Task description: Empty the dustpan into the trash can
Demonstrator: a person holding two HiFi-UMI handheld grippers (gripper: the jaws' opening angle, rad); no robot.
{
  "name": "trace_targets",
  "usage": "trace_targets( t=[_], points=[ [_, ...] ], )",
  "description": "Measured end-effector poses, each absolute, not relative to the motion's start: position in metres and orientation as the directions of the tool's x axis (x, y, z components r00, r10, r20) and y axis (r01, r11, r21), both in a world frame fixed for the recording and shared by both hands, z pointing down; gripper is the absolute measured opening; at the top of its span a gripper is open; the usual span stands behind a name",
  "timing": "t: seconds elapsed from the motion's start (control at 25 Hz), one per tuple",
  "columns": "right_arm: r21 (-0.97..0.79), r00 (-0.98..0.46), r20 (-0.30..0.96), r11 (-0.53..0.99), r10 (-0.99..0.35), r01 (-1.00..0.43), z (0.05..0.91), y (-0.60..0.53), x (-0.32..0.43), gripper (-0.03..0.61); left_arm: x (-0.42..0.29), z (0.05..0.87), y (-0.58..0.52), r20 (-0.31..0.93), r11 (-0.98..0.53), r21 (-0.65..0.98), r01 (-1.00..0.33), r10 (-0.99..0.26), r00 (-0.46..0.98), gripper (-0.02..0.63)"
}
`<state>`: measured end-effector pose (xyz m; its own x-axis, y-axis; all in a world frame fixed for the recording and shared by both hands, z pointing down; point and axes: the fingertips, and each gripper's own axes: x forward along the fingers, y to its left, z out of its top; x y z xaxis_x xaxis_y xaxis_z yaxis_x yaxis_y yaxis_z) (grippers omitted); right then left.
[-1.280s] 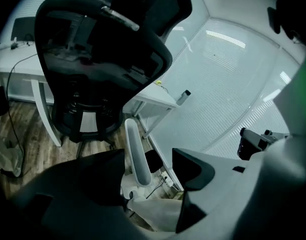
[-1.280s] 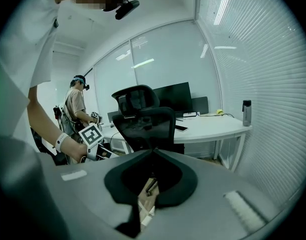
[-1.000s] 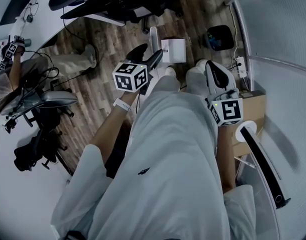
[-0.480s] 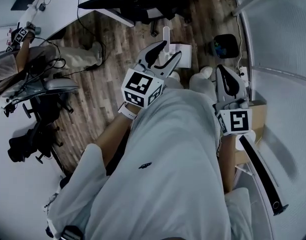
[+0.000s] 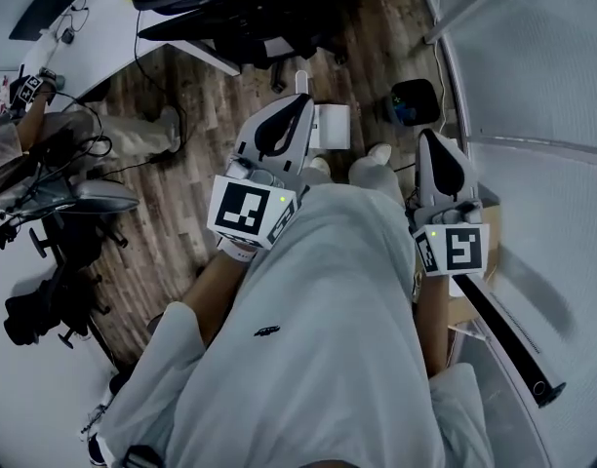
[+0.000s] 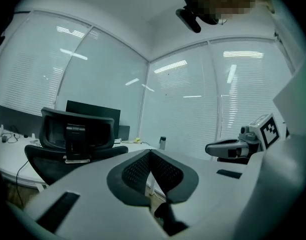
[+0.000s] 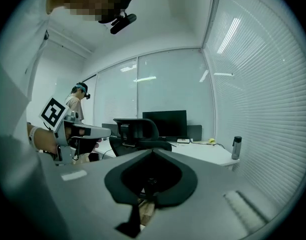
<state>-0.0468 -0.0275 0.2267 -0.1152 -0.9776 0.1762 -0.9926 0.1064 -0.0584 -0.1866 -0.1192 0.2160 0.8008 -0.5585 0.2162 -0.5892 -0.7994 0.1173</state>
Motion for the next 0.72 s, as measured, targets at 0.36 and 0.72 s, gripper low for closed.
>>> trace_targets(
  t=[0.36,0.72],
  points=[
    [-0.046,-0.047,0.161,0.04,-0.986,-0.998,0.206,-0.023,-0.032,0.011,-0.178,0.195,-0.107,0.165,-0.821,0.16,-0.548,-0.525,0.835,0.006],
    [-0.04,-0.062,0.179,0.056,-0.982,-0.998,0.219,-0.024,-0.042,0.011,-0.175,0.201,-0.101,0.19,-0.833,0.16,-0.53,-0.501,0.845,0.006]
  ],
)
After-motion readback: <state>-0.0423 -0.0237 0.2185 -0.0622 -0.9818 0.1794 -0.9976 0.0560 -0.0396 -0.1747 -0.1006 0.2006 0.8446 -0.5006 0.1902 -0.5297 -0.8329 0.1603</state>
